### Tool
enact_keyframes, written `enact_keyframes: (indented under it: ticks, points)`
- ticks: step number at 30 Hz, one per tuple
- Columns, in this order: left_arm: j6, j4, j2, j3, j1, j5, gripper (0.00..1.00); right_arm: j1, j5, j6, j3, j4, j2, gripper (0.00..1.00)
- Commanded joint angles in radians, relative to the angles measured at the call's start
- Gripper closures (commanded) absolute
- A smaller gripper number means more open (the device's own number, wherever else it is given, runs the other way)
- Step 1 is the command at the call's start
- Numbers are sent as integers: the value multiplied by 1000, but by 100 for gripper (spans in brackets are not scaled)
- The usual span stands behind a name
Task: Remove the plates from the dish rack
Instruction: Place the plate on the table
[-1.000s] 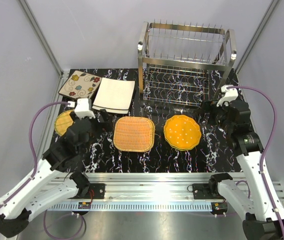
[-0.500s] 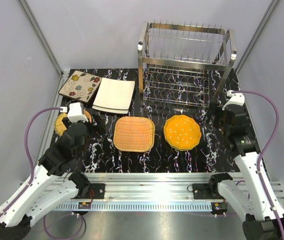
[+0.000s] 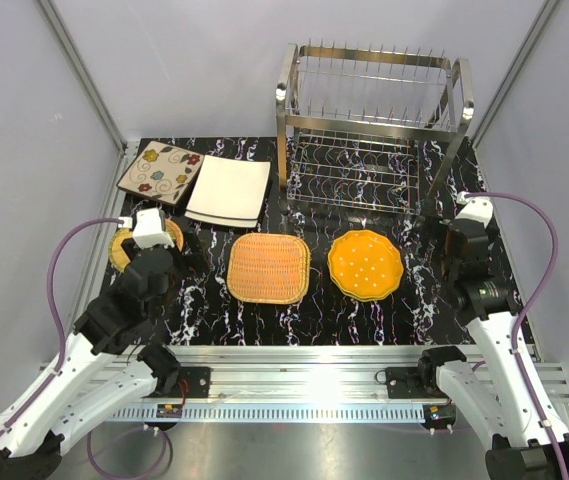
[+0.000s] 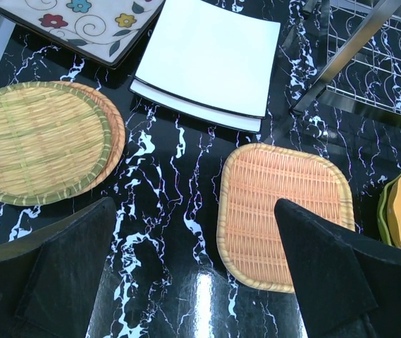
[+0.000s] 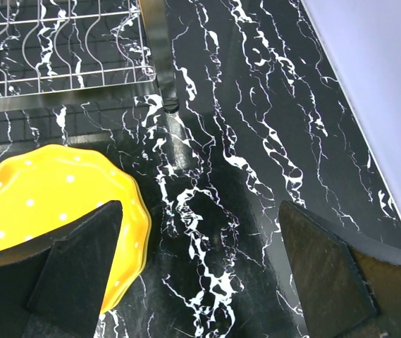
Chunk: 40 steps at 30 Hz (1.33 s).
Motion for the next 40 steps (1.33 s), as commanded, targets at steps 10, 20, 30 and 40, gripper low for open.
enact_keyframes:
  ticks: [10,20,30,40]
  points:
    - [-11,9,-15,6,4,-50,1,-2,56,-24,-13,72,-16,0]
    - [-11,9,-19,-1,4,-53,1,-2,51,-24,-16,75,-11,0]
    - [-1,21,-12,-4,5,-58,1,-3,54,-26,-22,83,-10,0]
    - [5,38,-8,-11,5,-60,1,-3,30,-59,-28,86,-14,0]
